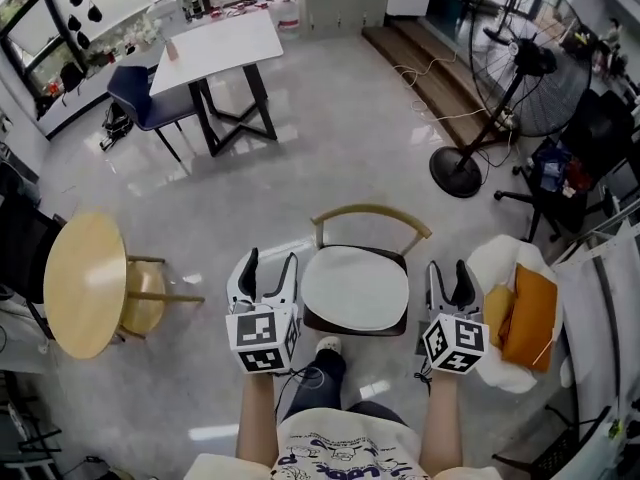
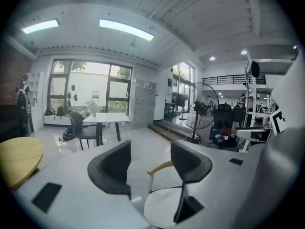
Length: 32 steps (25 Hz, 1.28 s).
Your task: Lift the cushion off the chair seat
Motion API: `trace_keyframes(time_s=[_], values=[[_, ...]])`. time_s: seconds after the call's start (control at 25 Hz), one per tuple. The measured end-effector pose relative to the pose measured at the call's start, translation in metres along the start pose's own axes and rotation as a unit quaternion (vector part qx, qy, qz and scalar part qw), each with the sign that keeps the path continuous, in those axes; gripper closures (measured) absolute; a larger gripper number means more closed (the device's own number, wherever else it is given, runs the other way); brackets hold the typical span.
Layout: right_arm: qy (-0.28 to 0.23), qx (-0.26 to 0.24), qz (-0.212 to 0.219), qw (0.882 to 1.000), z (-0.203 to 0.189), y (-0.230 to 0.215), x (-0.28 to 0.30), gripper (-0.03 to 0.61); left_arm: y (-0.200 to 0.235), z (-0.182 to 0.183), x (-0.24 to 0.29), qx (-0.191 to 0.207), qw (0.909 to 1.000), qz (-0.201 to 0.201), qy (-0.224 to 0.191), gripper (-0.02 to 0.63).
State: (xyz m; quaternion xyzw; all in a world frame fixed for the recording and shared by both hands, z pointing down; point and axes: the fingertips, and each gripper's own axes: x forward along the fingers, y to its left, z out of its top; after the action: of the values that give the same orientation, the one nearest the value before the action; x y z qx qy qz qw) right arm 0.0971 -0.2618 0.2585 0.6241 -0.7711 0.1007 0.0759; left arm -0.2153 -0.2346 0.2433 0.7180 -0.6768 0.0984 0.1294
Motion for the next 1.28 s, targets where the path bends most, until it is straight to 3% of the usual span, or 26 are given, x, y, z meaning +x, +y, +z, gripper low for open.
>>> trace_keyframes(time_s=[0.24,0.52,0.84,1.28], values=[[0.034,0.001,-0.019,0.999,-0.015,-0.003,0.058,0.319,0.015,-0.013,0.072,0.008,0.9989,-0.019,0.042,0.357],[0.084,-0.010,-0.020,0.996,-0.065,-0.014,0.105,0.318,0.021,-0.063,0.133,-0.004,0.9951,-0.039,0.091,0.357],[0.160,-0.007,-0.011,0.987,-0.157,-0.034,0.141,0.305,0.021,-0.151,0.186,-0.010,0.9849,-0.046,0.167,0.357],[0.275,0.002,0.012,0.961,-0.303,-0.067,0.185,0.288,0.011,-0.295,0.257,-0.004,0.9584,-0.063,0.279,0.357]])
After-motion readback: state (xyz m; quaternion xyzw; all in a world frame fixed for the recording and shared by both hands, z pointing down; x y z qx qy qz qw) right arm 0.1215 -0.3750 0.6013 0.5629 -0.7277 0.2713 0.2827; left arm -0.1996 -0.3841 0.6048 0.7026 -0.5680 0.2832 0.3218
